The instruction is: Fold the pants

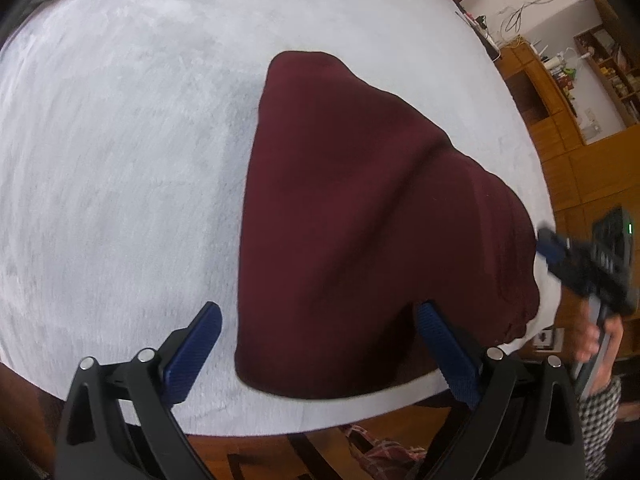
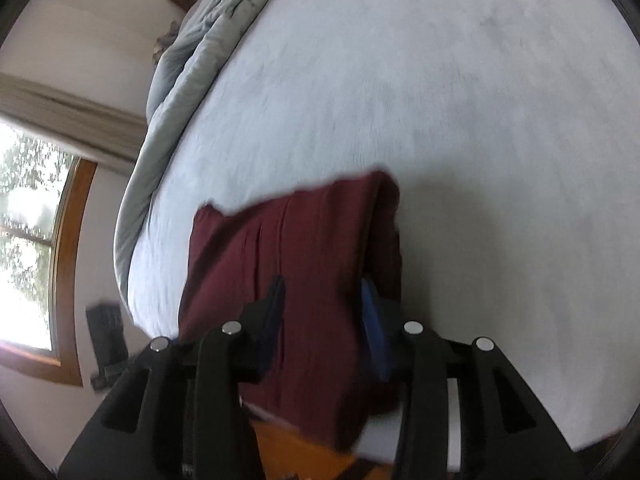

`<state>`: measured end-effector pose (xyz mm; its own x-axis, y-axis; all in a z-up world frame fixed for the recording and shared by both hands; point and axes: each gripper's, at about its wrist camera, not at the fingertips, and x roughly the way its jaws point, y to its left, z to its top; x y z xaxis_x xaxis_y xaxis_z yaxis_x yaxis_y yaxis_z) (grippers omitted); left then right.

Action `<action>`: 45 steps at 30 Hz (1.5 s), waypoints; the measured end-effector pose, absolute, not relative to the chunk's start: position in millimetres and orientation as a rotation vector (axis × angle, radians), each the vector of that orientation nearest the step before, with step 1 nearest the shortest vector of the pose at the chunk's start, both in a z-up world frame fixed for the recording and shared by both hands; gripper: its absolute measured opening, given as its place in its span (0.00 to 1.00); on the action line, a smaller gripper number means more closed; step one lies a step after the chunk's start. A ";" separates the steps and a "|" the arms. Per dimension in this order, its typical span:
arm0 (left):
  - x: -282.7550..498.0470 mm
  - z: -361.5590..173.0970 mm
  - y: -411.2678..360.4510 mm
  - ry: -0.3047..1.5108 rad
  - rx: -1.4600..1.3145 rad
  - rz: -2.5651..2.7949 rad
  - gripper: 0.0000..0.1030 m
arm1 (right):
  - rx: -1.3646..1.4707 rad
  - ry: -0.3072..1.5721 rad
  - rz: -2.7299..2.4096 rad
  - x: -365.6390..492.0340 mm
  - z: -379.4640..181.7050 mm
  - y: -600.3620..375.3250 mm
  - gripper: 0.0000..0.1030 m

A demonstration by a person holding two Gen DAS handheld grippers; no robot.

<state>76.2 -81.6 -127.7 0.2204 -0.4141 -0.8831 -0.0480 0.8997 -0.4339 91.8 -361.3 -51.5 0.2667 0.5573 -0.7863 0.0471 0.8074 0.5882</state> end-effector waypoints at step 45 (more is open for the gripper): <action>92.5 -160.9 -63.2 1.410 -0.636 -0.524 0.75 | 0.649 1.336 0.430 38.5 -85.5 -387.1 0.65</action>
<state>92.5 -63.2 -160.9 0.0993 -0.6772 -0.7291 -0.0371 0.7297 -0.6828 38.5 -387.1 -85.5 0.1960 0.6320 -0.7498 0.0757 0.7526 0.6541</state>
